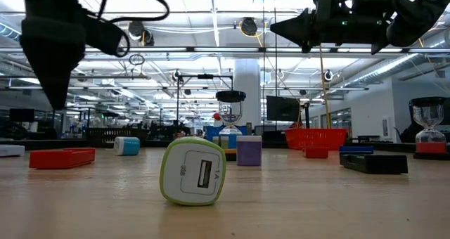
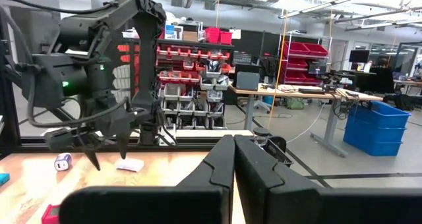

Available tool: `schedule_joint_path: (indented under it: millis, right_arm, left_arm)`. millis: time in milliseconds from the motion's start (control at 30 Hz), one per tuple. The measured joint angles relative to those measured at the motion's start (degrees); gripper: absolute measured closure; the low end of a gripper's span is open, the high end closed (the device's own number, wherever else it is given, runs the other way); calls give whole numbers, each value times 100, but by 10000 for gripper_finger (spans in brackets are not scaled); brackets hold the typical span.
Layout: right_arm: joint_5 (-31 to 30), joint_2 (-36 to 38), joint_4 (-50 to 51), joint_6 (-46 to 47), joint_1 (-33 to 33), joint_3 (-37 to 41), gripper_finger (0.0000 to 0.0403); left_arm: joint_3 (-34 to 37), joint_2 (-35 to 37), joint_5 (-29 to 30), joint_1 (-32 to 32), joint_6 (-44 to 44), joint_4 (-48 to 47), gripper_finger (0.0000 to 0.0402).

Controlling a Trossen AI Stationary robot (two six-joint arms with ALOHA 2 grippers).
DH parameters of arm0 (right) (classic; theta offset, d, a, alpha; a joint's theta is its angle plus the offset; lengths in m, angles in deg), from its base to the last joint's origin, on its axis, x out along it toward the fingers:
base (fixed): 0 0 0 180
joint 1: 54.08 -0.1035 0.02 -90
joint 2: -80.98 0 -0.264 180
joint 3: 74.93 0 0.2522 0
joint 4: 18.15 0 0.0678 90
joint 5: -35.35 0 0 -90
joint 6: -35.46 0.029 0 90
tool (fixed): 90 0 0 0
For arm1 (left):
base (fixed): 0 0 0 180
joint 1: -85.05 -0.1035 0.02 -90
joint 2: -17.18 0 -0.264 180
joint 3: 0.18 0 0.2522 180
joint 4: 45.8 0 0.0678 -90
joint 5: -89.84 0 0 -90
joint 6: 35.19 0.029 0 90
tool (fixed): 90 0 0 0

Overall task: Pick & Place Office items
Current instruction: Put the white digital clock into the blue basket

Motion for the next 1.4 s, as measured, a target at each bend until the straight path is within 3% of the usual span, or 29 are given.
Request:
schedule_joint_path:
  millis: [367, 533, 933, 1167, 1400]
  right_arm:
    - [-1, 0, -2, 2, 0, 0, 397]
    - [-2, 0, -2, 2, 0, 0, 397]
    - [-2, 2, -2, 0, 0, 0, 397]
    - [-2, 2, 2, 2, 0, 0, 397]
    - [-1, 2, -3, 2, 0, 0, 397]
  left_arm:
    - [1449, 1441, -70, 98, -1436, 192, 148]
    - [1939, 1781, -189, 98, -2384, 236, 148]
    - [2046, 1174, -114, -97, -2624, 402, 148]
    - [2043, 479, -392, -282, -2112, 498, 149]
    - [1950, 385, -466, -284, -1716, 830, 164]
